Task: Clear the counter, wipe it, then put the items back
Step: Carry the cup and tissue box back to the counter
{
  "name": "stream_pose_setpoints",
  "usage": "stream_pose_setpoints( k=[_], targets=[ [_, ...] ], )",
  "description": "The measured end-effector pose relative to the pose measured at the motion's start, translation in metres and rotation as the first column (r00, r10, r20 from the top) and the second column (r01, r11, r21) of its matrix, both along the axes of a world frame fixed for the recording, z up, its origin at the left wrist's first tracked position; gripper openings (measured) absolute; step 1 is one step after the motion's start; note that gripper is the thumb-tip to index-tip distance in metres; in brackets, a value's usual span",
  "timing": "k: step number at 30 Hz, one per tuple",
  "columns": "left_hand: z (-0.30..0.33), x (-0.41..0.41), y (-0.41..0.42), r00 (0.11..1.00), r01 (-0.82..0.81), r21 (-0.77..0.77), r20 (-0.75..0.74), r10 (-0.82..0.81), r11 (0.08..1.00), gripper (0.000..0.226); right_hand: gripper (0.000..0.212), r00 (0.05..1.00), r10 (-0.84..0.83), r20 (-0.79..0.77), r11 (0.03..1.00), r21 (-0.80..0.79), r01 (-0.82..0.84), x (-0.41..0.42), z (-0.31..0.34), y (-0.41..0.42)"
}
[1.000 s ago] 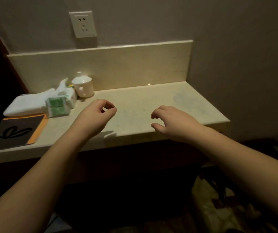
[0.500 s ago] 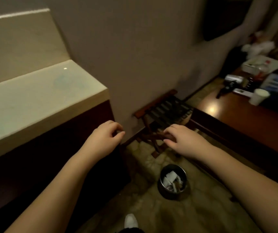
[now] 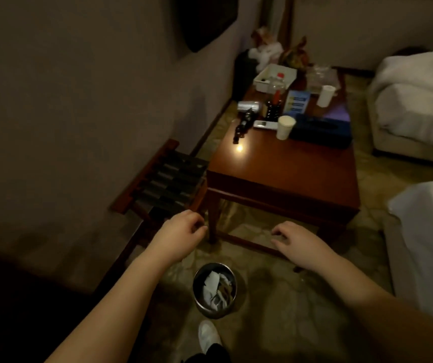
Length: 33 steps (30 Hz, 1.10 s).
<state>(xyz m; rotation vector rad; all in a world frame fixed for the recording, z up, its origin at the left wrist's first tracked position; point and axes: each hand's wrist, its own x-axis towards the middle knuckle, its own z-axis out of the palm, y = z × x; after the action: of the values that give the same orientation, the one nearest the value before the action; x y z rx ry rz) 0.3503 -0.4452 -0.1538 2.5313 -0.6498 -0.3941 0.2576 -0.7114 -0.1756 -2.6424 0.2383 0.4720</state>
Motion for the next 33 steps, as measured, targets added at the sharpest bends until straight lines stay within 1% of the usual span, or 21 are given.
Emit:
stream_pose_setpoints(
  k=[6, 12, 14, 19, 22, 25, 28, 30, 33],
  targets=[
    [-0.018, 0.088, -0.056, 0.997, 0.076, 0.020, -0.028, -0.075, 0.997, 0.024, 0.034, 0.984, -0.172, -0.053, 0.983, 0.058, 0.175, 0.045, -0.011, -0.050],
    [-0.023, 0.163, -0.107, 0.992, 0.110, 0.007, -0.060, -0.110, 0.994, 0.023, 0.031, 0.931, -0.363, -0.024, 0.931, 0.025, 0.364, 0.086, -0.018, -0.100],
    [-0.023, 0.183, -0.126, 0.991, 0.125, 0.000, -0.058, -0.124, 0.992, 0.022, 0.030, 0.917, -0.398, -0.011, 0.917, 0.015, 0.398, 0.096, -0.018, -0.119],
    [-0.022, 0.227, -0.180, 0.982, 0.180, 0.023, -0.052, -0.179, 0.983, 0.025, 0.031, 0.895, -0.444, 0.029, 0.895, -0.034, 0.445, 0.119, -0.018, -0.174],
    [-0.023, 0.255, -0.216, 0.981, 0.194, 0.060, -0.039, -0.191, 0.979, 0.027, 0.031, 0.890, -0.456, 0.014, 0.885, -0.096, 0.455, 0.139, -0.021, -0.215],
    [-0.021, 0.283, -0.256, 0.985, 0.172, 0.084, -0.028, -0.170, 0.982, 0.023, 0.034, 0.890, -0.455, 0.021, 0.879, -0.151, 0.453, 0.166, -0.024, -0.261],
    [-0.019, 0.309, -0.298, 0.992, 0.128, 0.096, -0.011, -0.128, 0.987, 0.022, 0.039, 0.890, -0.456, 0.024, 0.876, -0.163, 0.453, 0.198, -0.027, -0.307],
    [-0.024, 0.326, -0.327, 0.995, 0.100, 0.098, -0.001, -0.100, 0.990, 0.023, 0.045, 0.888, -0.458, 0.024, 0.873, -0.175, 0.455, 0.220, -0.029, -0.336],
    [-0.037, 0.351, -0.371, 0.998, 0.068, 0.121, -0.014, -0.067, 0.990, 0.028, 0.057, 0.907, -0.421, 0.027, 0.878, -0.237, 0.415, 0.255, -0.037, -0.384]
  ],
)
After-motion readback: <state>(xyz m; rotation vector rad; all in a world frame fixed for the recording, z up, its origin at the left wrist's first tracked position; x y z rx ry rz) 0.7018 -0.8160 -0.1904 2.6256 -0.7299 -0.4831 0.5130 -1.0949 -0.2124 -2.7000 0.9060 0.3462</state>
